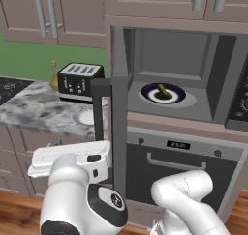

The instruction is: Pick the squash from the counter and place it in the microwave. Then turn on the microwave.

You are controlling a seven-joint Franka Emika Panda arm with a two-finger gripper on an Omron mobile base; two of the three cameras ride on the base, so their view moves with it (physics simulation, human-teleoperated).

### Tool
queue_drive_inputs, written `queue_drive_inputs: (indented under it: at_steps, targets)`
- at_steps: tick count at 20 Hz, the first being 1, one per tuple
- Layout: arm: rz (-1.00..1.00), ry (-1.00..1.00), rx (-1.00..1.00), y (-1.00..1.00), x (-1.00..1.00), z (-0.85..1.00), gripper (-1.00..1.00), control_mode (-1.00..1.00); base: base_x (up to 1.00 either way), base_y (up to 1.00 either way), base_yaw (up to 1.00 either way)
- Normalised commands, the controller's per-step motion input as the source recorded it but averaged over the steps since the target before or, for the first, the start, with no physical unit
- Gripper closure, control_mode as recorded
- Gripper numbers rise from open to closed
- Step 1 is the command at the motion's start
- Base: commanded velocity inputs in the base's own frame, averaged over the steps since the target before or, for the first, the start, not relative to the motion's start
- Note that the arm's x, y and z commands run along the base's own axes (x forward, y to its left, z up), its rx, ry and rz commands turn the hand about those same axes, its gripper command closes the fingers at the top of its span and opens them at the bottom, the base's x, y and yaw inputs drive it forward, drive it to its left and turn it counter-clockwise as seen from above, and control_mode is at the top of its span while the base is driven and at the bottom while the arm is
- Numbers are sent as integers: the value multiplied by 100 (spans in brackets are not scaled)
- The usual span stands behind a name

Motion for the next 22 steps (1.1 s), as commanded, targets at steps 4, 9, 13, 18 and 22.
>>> queue_drive_inputs:
  at_steps: [4,9,13,18,22]
  targets:
    - [0,-1,0,-26,0,0,-100,-100,0,0,0]
    - [0,-4,0,-36,15,0,-100,-100,0,0,0]
    - [0,-8,0,-44,16,-1,-100,-100,0,0,0]
    - [0,-8,0,-55,11,-6,-100,-100,0,0,0]
    - [0,-8,0,-65,0,-8,-100,-100,0,0,0]
